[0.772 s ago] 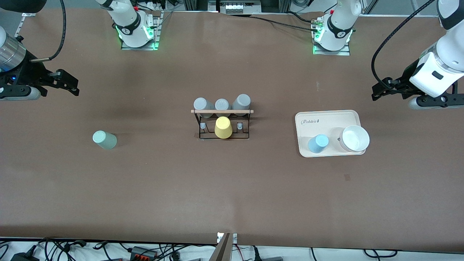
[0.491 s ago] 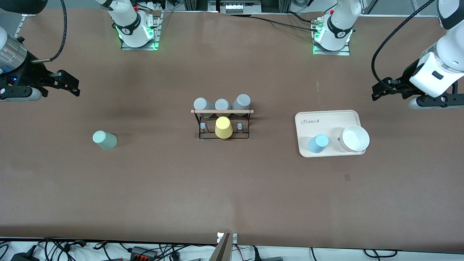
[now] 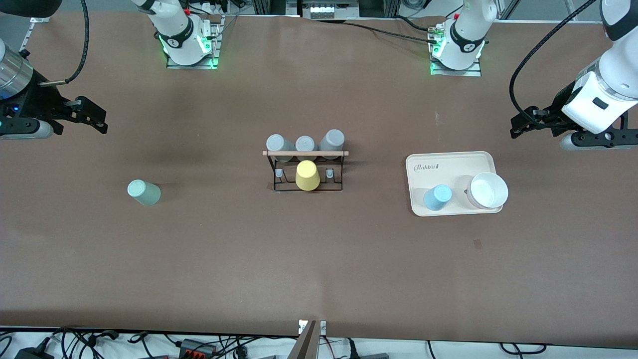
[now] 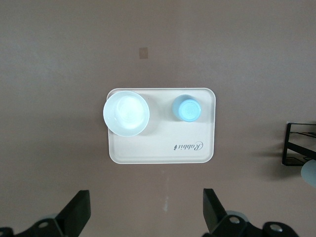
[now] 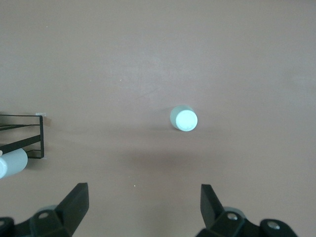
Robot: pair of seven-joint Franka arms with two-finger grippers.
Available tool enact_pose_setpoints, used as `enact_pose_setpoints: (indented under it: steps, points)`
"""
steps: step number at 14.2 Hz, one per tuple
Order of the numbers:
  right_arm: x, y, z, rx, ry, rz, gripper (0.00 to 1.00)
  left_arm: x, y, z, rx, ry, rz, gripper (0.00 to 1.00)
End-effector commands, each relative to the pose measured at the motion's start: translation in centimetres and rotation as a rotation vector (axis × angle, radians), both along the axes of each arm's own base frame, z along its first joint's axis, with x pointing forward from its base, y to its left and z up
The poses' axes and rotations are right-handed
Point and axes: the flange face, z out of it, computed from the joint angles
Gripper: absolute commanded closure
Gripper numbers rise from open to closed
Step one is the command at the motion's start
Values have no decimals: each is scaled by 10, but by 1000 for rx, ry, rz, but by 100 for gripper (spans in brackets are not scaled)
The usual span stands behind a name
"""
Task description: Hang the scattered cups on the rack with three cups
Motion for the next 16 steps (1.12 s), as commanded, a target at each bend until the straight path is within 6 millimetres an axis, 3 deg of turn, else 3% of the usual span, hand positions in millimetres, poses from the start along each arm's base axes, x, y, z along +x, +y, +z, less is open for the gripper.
enact_pose_setpoints:
  steps: [1,5,8,10,14,16]
  points:
    - [1,2,5,9,9,7,0,5,-5,-11,-29,14,-22,0]
    - [1,3,5,8,9,9,0,51,-12,-74,-58,94,-42,0]
    - [1,4,5,8,9,9,0,89,-27,-121,-81,48,-46,0]
    - [1,5,5,8,9,11,0,104,-29,-174,-97,60,-38,0]
    - [0,4,5,6,10,9,0,95,-35,-256,-107,18,-30,0]
    - [0,6,5,5,10,12,0,87,-37,-280,-108,-22,-27,0]
